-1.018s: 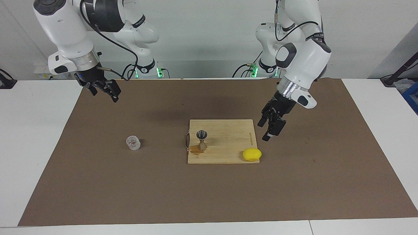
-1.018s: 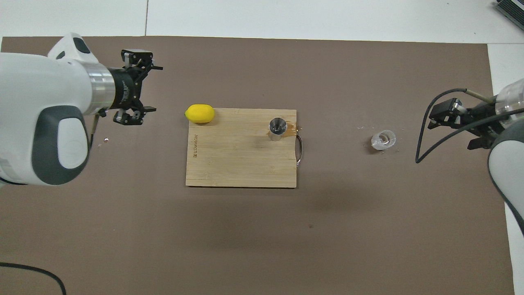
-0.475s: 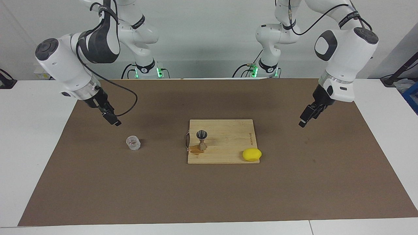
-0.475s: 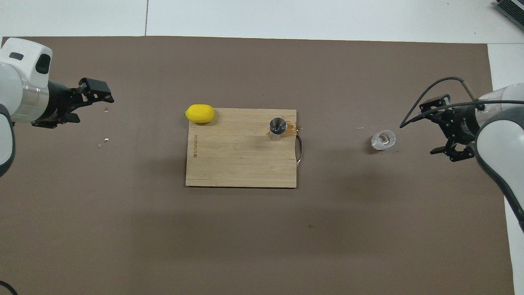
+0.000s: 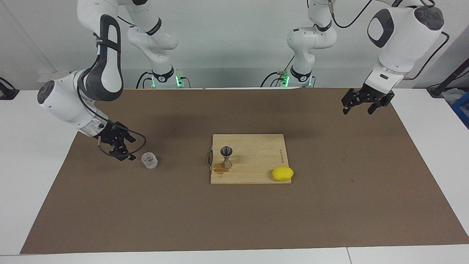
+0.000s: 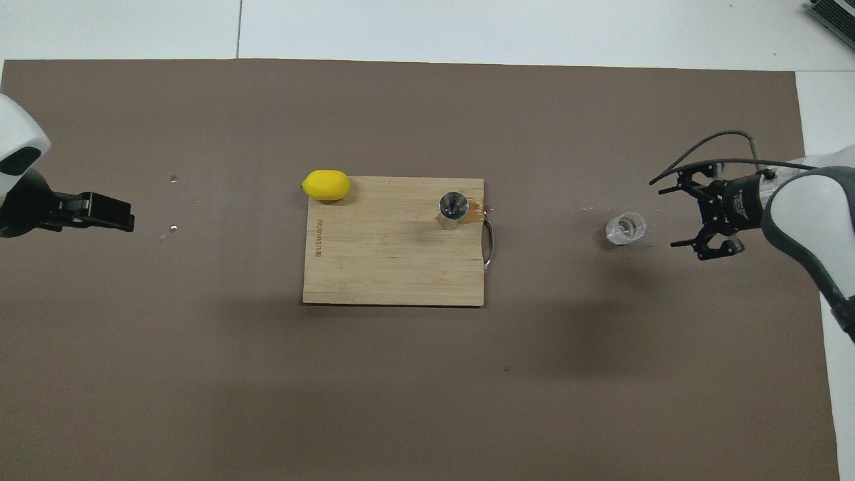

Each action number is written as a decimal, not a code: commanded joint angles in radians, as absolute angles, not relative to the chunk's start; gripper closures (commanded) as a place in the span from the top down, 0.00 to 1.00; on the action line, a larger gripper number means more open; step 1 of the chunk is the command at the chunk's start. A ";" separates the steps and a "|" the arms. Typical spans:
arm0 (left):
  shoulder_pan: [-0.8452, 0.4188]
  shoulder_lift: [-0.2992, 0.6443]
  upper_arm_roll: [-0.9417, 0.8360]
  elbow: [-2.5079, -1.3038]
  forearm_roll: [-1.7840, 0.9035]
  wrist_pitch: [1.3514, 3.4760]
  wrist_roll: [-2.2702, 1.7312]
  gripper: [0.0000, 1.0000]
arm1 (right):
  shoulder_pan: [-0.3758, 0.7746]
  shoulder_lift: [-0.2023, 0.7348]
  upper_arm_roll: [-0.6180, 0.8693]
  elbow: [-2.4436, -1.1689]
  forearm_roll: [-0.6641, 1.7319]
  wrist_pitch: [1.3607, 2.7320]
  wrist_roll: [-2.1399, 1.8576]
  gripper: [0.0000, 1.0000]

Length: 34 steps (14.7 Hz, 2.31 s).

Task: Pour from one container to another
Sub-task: 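Grasp the small clear glass cup with the right gripper, then lift the glass cup with the right gripper over the metal cup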

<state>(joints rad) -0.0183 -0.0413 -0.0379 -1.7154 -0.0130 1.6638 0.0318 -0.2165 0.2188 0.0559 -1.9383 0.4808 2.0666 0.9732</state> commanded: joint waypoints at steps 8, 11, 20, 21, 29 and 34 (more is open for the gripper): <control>0.025 -0.031 -0.106 -1.580 0.022 1.488 0.051 1.00 | -0.294 0.365 0.066 -1.950 0.649 2.131 0.962 0.92; 0.028 -0.066 -0.098 -1.621 0.017 1.485 0.051 1.00 | -0.287 0.390 0.066 -1.942 0.690 2.135 0.936 0.92; 0.032 -0.087 -0.098 -1.664 -0.008 1.539 0.048 1.00 | -0.232 0.399 0.067 -1.960 0.756 2.158 0.922 0.91; 0.031 -0.090 -0.101 -1.667 -0.008 1.536 0.048 1.00 | -0.232 0.399 0.067 -1.962 0.756 2.158 0.922 0.87; 0.031 -0.091 -0.100 -1.666 -0.008 1.529 0.044 1.00 | -0.232 0.387 0.071 -1.953 0.756 2.112 0.897 0.00; 0.031 -0.091 -0.100 -1.666 -0.008 1.528 0.046 1.00 | -0.132 0.336 0.072 -1.918 0.756 2.125 1.092 0.00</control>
